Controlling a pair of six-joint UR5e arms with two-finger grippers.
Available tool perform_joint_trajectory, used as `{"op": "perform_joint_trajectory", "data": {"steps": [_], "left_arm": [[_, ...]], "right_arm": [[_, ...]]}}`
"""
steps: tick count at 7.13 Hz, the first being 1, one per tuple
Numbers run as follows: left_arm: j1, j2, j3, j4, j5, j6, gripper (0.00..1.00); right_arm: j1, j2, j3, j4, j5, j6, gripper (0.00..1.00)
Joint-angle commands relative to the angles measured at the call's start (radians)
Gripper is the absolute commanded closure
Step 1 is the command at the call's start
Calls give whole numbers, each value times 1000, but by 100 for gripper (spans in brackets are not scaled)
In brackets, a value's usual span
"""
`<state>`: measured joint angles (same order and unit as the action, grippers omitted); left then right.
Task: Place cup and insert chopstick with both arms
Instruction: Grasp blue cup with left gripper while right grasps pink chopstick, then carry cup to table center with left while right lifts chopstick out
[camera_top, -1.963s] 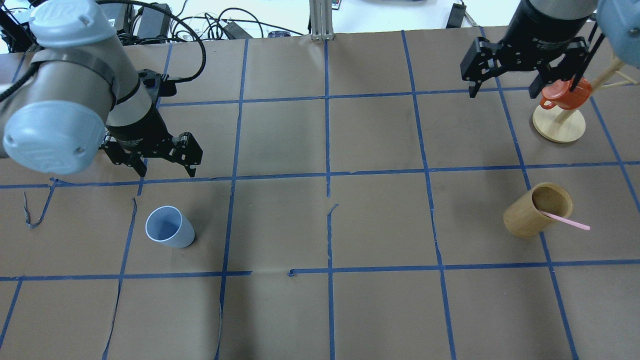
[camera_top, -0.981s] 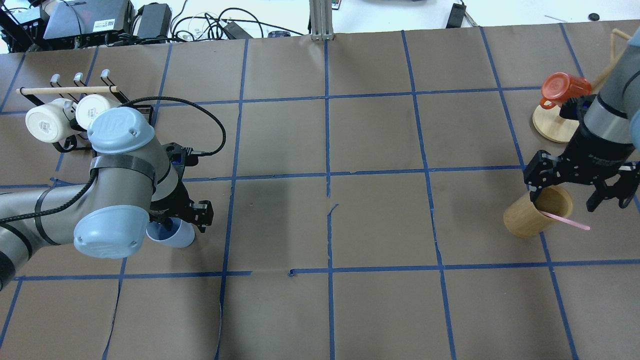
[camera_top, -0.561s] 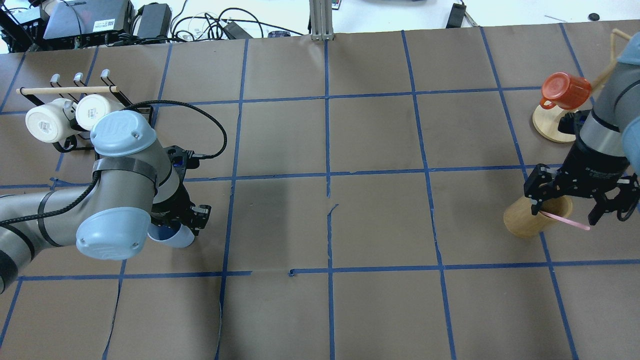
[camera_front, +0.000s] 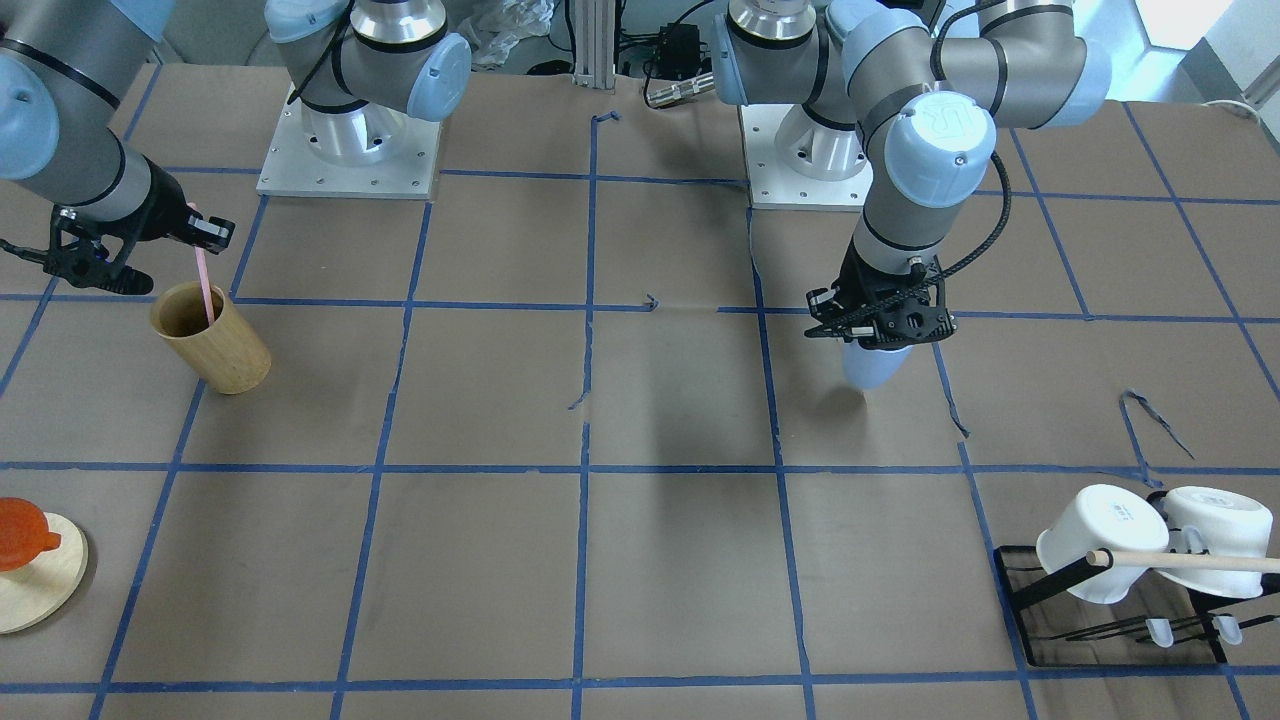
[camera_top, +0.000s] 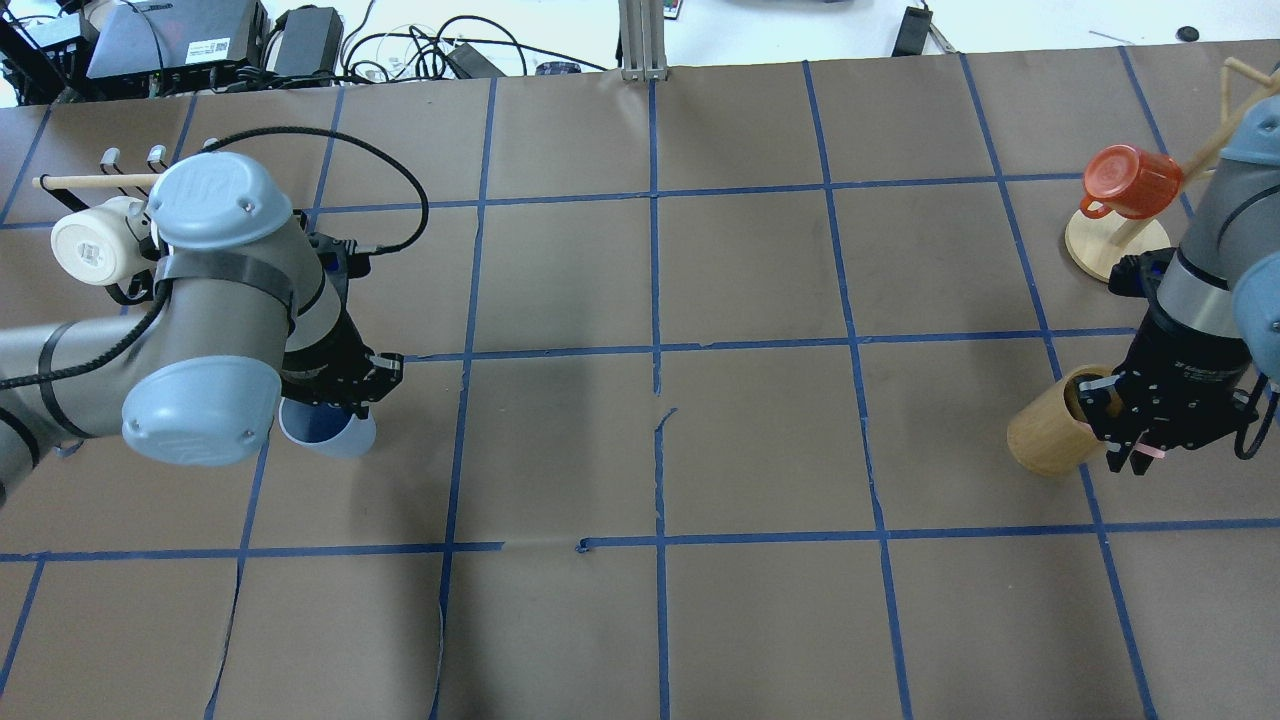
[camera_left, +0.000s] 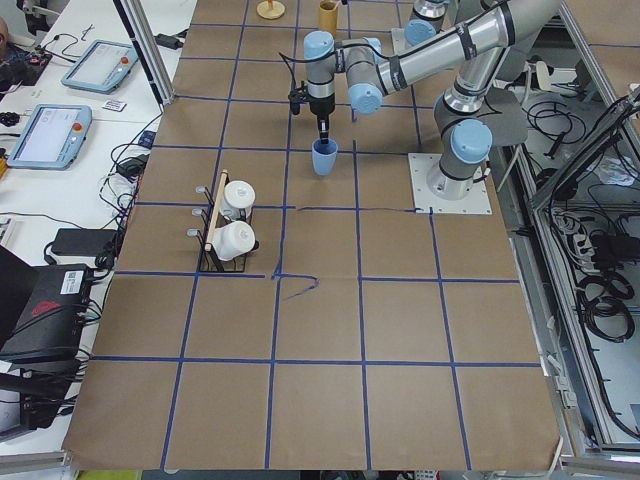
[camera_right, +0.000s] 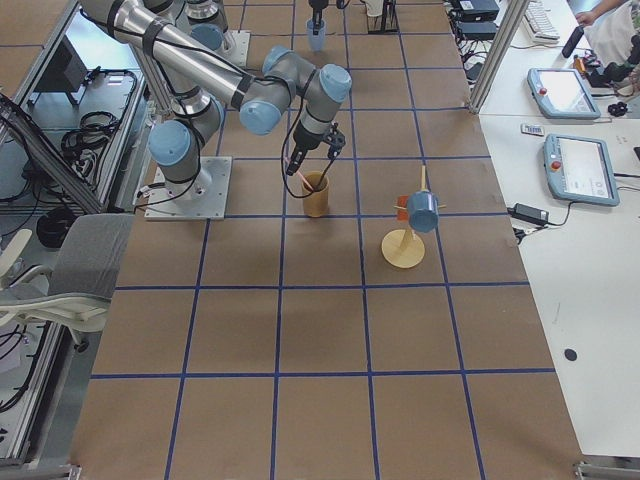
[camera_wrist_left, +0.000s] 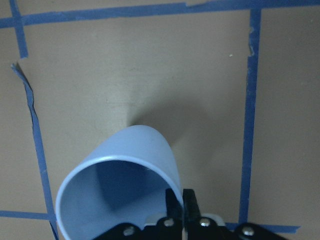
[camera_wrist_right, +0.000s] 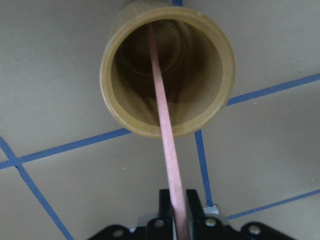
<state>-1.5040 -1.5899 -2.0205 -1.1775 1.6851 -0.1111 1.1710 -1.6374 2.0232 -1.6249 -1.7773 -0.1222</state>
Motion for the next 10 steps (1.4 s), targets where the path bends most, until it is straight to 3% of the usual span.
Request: {"op": "perform_joint_trajectory", "data": {"steps": [1, 2, 4, 6, 8, 10], "left_arm": [[-28, -59, 118, -74, -89, -344, 100], [-60, -106, 178, -62, -113, -484, 100], [-230, -210, 328, -76, -123, -779, 100], [-394, -307, 387, -48, -162, -1006, 100], [-490, -355, 394, -21, -182, -1080, 100], [-510, -361, 394, -17, -180, -1040, 100]], "right_arm": [[-2, -1, -12, 7, -11, -8, 100], [-1, 1, -55, 48, 2, -8, 100], [1, 2, -182, 210, 74, -4, 100], [10, 1, -295, 299, 84, -8, 100], [24, 7, -397, 417, 41, -8, 100], [42, 1, -470, 590, 146, 27, 100]]}}
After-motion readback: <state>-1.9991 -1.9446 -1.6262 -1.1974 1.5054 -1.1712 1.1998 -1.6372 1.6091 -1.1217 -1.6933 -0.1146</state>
